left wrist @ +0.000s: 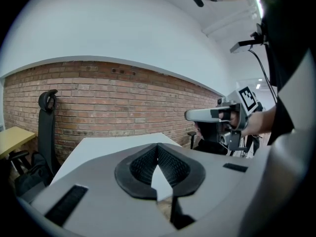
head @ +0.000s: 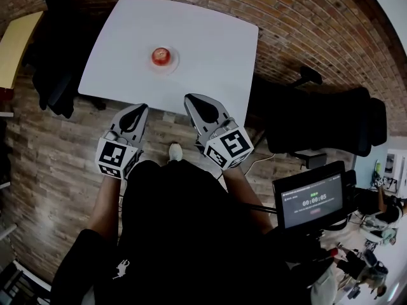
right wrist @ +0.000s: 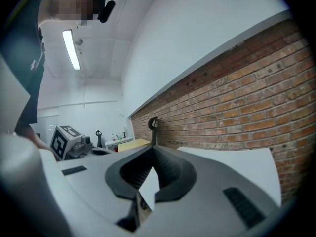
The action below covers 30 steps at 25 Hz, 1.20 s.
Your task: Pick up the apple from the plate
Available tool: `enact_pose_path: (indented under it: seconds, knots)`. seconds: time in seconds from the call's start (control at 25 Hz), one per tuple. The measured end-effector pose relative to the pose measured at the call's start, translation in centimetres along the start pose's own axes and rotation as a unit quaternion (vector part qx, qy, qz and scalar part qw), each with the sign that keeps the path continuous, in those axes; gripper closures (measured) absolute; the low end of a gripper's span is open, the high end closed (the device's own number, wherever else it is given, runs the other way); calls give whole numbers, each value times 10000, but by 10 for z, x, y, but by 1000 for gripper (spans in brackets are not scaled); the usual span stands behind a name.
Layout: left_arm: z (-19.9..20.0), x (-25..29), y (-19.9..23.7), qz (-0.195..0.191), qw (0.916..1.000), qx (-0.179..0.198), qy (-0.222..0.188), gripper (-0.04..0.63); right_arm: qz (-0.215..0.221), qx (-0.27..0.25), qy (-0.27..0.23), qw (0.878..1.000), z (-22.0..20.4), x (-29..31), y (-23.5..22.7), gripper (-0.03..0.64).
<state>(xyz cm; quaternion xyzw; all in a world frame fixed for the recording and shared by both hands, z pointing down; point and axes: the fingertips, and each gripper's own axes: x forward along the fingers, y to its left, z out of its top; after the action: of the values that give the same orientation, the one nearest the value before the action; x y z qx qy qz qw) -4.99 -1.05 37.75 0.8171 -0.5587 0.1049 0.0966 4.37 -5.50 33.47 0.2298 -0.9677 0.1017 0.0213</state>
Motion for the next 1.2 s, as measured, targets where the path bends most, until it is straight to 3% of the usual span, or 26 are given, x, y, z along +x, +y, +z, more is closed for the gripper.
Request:
enact_pose_path:
  seconds: [0.28,0.6,1.2]
  knots:
    - [-3,40,2,-33,9998,-58,209,590,-109,186,45,9998,-4,0,-46,614]
    - [0,40,-12,1,9996,-66,262,589,-19,273,48,9996,-9,-8,-50,615]
    - [7,48,0,-51,9997,35,245,589,-110,367,-12,9993,-12,-4,-53,614]
